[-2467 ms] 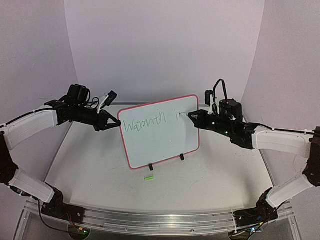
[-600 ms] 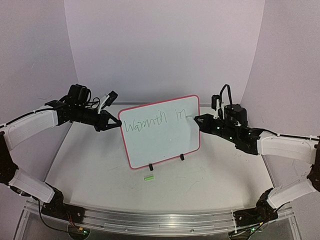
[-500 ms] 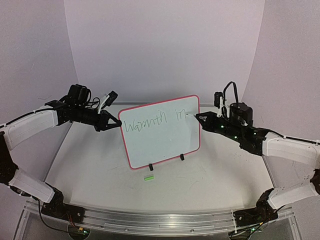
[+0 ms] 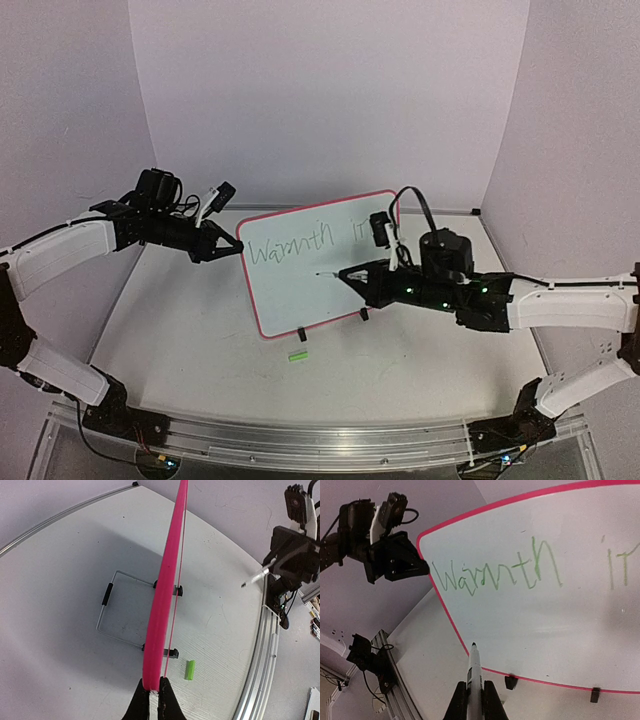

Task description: Write a sentence on the whiteboard

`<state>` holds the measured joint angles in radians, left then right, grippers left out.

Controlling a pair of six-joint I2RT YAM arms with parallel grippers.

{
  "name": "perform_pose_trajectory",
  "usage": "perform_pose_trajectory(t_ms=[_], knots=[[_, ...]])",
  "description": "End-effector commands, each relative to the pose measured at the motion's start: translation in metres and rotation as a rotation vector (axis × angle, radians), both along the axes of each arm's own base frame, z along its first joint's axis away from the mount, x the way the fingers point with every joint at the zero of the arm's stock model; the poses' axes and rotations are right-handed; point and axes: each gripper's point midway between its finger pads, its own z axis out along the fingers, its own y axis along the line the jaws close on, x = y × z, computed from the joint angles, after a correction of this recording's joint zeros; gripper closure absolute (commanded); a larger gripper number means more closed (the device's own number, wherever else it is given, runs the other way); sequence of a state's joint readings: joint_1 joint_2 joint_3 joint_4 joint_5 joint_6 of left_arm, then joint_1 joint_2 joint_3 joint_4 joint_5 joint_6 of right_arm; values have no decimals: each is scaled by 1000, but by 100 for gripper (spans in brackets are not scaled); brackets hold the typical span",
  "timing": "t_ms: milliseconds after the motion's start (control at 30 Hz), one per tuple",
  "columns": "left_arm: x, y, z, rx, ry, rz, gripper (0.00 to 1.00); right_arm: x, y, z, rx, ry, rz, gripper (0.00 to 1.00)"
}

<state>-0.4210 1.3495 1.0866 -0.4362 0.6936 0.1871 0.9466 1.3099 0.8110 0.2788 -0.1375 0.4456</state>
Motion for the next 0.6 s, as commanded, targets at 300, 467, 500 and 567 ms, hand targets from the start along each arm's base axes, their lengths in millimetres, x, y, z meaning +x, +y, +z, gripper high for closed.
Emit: perform_pose_trajectory(t_ms=[300,467,500,567], knots=[[-9,1,-21,74,42,-6,100,-17,116,-17,0,-90,124,100],[-9,0,-21,73,45,-8,100,-4,119,-28,10,-76,58,100],[-9,0,-22,73,45,-10,100,-4,121,-29,11,-72,56,100],[-9,-1,-22,71,47,-12,100,2,119,-33,3,-70,18,100]])
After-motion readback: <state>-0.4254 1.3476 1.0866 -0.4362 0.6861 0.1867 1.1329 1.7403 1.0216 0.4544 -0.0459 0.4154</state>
